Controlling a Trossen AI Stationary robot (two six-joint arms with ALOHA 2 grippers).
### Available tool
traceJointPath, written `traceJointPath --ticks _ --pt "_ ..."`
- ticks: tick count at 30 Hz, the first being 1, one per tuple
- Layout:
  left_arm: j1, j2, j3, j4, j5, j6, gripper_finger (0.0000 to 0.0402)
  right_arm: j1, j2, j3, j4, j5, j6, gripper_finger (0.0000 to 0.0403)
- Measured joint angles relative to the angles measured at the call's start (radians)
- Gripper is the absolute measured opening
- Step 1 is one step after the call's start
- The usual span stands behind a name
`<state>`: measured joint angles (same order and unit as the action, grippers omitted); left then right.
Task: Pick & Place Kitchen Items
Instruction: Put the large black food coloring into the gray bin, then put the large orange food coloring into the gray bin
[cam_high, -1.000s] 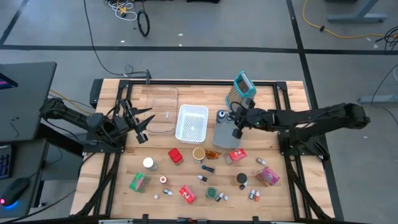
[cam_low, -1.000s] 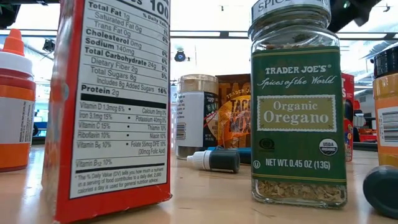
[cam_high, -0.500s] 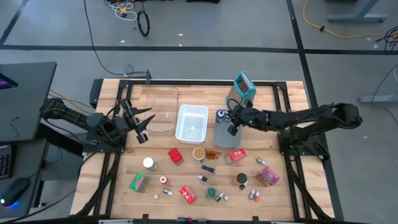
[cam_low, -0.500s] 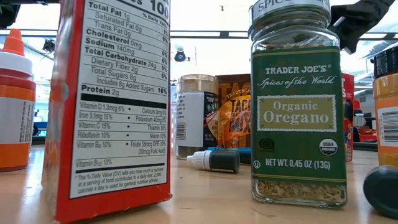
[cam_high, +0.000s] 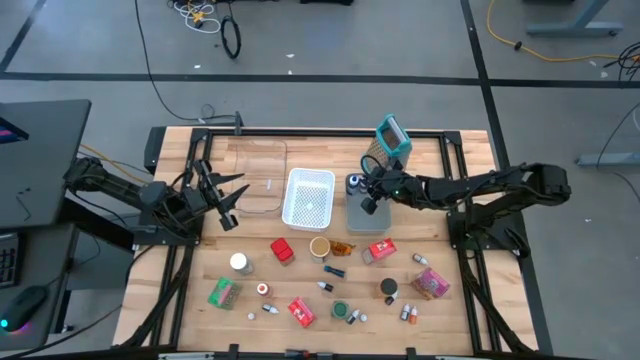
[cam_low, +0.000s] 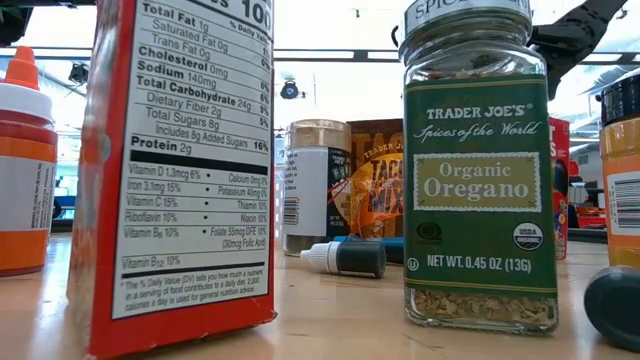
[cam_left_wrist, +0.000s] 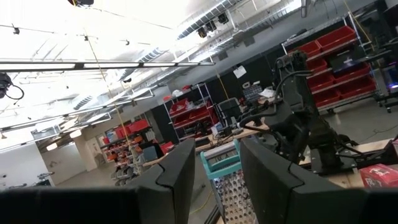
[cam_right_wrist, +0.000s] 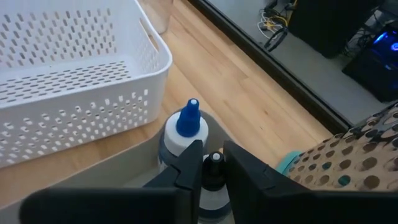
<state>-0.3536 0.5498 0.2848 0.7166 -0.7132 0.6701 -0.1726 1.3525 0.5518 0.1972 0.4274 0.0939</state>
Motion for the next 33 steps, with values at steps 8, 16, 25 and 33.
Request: traceJointPath --ticks 8,16,25,33 --pt "0.0 0.0 0.0 0.0 0.0 0.007 0.0138 0.0 0.0 0.0 0.003 0.0 0.003 0.0083" --pt "0.0 0.0 0.0 0.0 0.0 0.026 0.0138 0.0 0.0 0.0 0.004 0.001 0.0 0.0135" --pt "0.0 0.0 0.0 0.0 0.0 -0.018 0.0138 0.0 -0.041 0.0 0.005 0.002 -0.033 0.0168" --pt "0.0 0.0 0.0 -0.107 0.072 -0.143 0.0138 0.0 -0.17 0.0 0.005 0.002 -0.058 0.0169"
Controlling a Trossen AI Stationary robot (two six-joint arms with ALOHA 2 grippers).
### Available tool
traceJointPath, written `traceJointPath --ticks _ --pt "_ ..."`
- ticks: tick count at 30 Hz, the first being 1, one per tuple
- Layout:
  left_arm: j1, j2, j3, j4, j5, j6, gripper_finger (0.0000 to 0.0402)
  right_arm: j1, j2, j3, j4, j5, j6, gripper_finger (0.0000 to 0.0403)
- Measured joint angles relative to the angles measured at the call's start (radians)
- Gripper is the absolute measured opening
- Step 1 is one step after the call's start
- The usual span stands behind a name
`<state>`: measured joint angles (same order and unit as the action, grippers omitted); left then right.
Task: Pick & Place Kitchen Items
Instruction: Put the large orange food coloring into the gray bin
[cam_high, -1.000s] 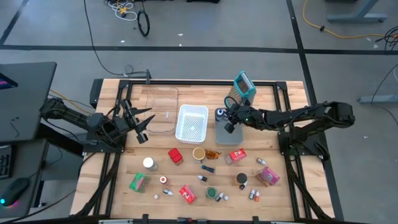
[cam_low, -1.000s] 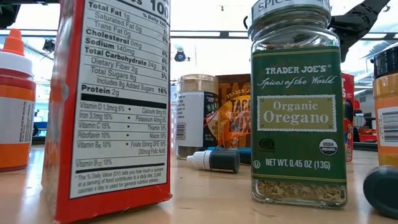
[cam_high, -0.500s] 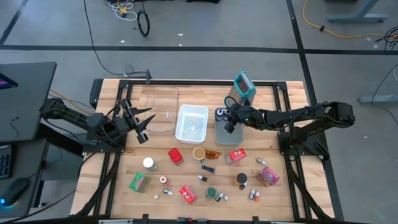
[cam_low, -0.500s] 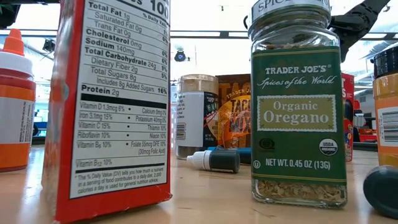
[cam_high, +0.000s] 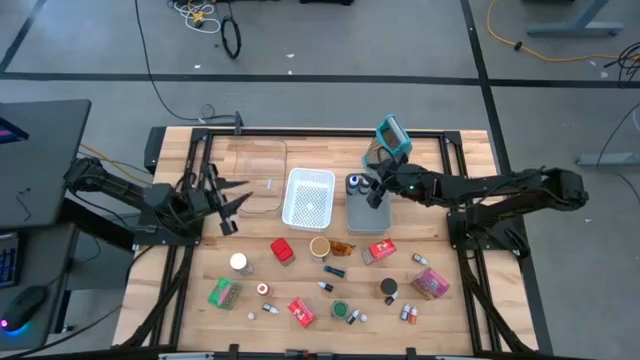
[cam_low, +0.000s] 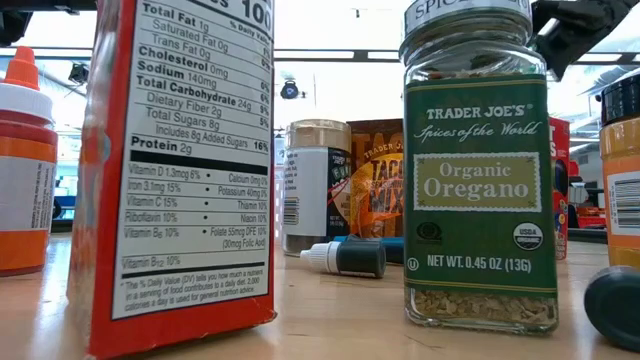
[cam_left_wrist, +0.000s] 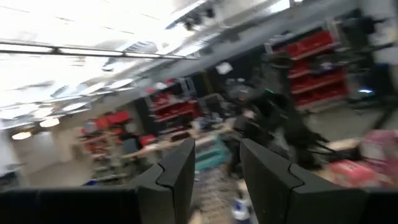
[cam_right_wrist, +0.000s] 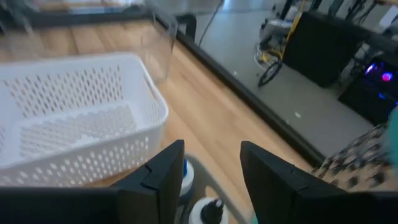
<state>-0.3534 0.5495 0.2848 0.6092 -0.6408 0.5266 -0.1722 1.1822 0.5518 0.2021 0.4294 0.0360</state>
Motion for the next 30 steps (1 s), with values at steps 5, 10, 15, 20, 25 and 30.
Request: traceJointPath --ticks 5,10,15,20,25,30 --pt "0.0 0.001 0.0 -0.104 0.153 -0.11 0.0138 0.0 -0.078 0.0 0.021 0.0 -0.052 0.0169" --pt "0.0 0.007 0.0 -0.113 0.28 -0.255 0.0138 0.0 -0.097 0.0 0.103 -0.001 -0.123 0.0169" --pt "-0.001 0.069 0.0 -0.109 0.374 -0.372 0.0138 0.0 -0.096 0.0 0.171 -0.003 -0.191 0.0169" --pt "-0.004 0.209 0.043 -0.096 0.372 -0.419 0.0138 0.0 -0.096 0.0 0.248 -0.003 -0.229 0.0169" --pt "-0.043 0.36 0.211 -0.309 0.375 -0.42 0.0138 0.0 -0.096 0.0 0.285 -0.003 -0.247 0.0169" --pt "-0.081 0.463 0.407 -0.593 0.37 -0.494 0.0158 0.0 -0.096 0.0 0.281 -0.003 -0.281 0.0169"
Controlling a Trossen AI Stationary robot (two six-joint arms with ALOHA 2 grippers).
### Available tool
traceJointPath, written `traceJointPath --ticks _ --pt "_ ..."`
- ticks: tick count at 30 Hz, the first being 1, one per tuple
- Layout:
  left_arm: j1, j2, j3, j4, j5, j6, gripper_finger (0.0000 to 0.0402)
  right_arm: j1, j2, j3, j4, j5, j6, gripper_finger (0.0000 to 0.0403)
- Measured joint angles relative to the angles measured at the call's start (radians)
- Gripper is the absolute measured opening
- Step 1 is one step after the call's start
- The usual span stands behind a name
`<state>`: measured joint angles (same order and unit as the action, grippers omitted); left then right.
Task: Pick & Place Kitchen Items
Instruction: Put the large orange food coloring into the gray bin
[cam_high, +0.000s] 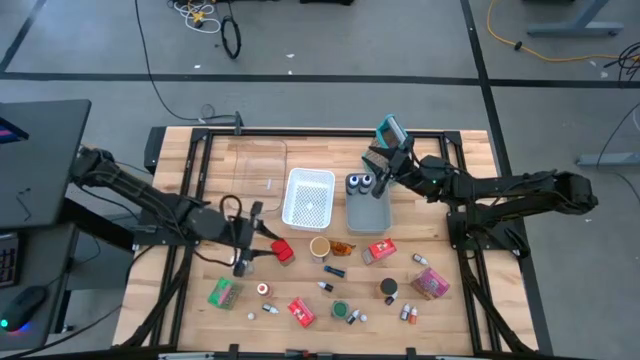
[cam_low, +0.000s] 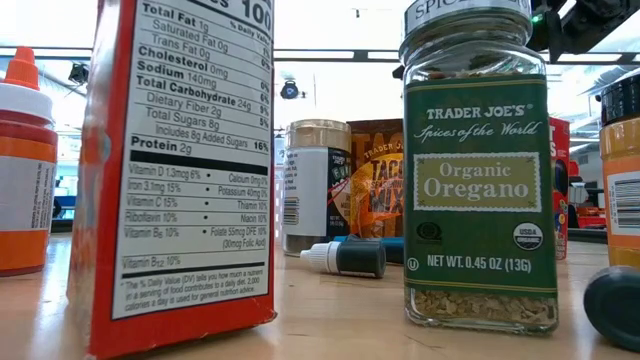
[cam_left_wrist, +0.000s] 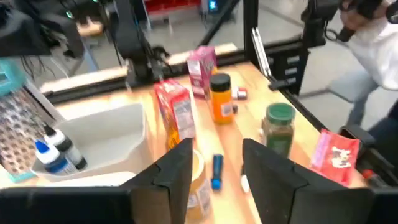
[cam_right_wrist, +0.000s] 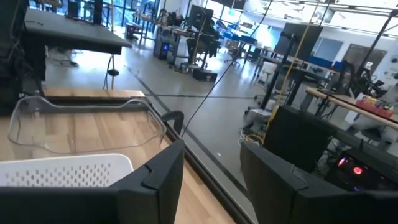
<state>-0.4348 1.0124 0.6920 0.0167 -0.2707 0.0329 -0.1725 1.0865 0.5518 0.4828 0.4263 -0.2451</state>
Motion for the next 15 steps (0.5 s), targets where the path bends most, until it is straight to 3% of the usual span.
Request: traceJointPath --ticks 4,8,15 --pt "-0.03 0.046 0.064 -0.099 0.022 -0.033 0.019 0.0 0.0 0.0 -0.004 -0.002 0.0 0.0169" --pt "-0.069 0.065 0.045 -0.111 0.107 -0.063 0.0212 0.0 0.0 0.0 -0.019 -0.065 0.017 0.0169" --pt "-0.152 0.1 -0.013 -0.055 -0.014 -0.197 0.022 0.0 0.0 0.0 -0.024 -0.28 0.097 0.0169"
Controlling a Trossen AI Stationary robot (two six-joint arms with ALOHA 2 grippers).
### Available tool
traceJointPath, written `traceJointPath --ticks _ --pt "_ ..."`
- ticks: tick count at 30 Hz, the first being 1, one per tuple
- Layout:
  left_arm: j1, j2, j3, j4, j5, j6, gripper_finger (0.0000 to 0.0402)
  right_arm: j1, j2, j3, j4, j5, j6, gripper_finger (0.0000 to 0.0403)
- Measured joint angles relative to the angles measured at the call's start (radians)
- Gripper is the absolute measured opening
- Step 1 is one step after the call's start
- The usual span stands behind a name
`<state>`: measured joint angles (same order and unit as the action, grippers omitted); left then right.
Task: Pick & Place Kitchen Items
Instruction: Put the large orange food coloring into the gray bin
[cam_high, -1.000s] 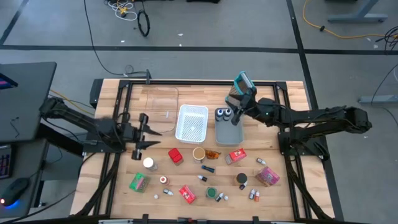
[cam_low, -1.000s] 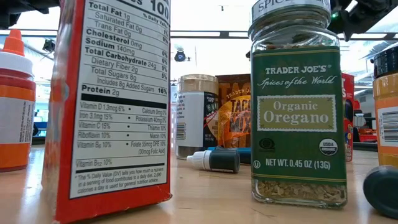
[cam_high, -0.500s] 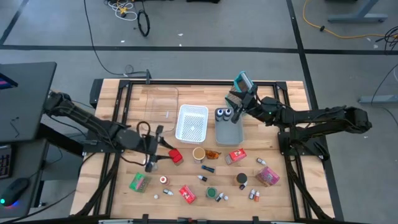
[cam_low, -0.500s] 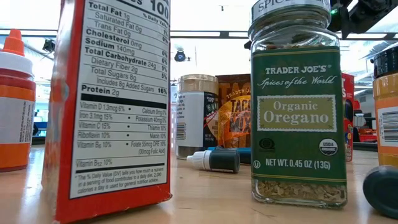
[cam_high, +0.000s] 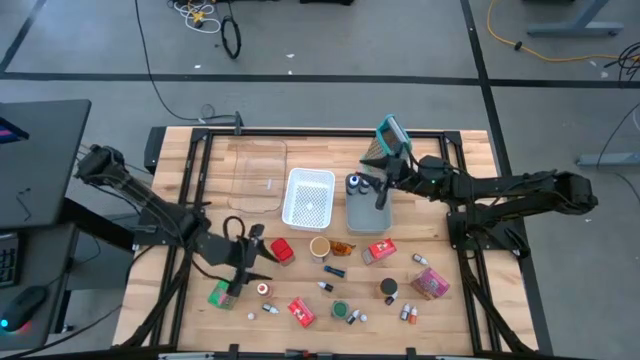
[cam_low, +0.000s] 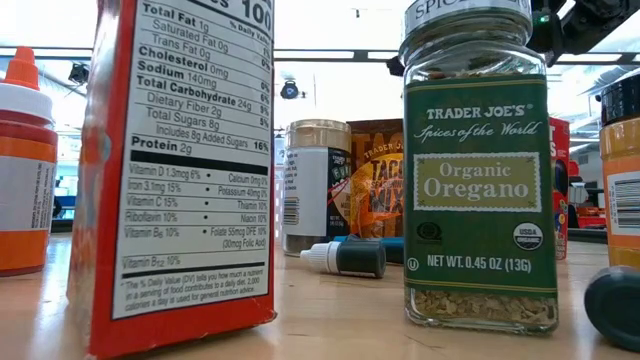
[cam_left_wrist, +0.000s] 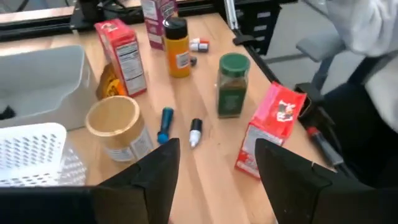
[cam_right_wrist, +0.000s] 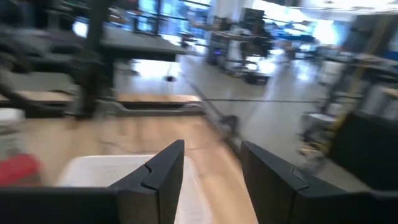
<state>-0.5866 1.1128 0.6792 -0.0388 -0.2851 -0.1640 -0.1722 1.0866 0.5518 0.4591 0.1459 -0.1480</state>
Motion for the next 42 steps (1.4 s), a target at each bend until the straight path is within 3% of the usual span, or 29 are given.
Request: traceJointPath --ticks 5,14,18,27,42 --pt "-0.045 0.002 -0.049 0.017 -0.013 -0.111 0.022 0.0 0.0 0.0 0.017 -0.084 0.044 0.0169" --pt "-0.078 0.002 -0.203 0.174 -0.011 -0.208 0.022 0.0 0.0 0.0 -0.007 -0.086 0.086 0.0169" --pt "-0.078 0.002 -0.242 0.262 0.038 -0.218 0.022 0.0 0.0 0.0 -0.018 -0.085 0.089 0.0169" --pt "-0.082 0.005 -0.242 0.268 0.088 -0.173 0.022 0.018 0.0 0.0 -0.019 -0.084 0.103 0.0169" --pt "-0.08 0.202 -0.24 0.33 0.124 -0.2 0.0219 0.025 0.0 0.0 -0.029 -0.084 0.106 0.0169"
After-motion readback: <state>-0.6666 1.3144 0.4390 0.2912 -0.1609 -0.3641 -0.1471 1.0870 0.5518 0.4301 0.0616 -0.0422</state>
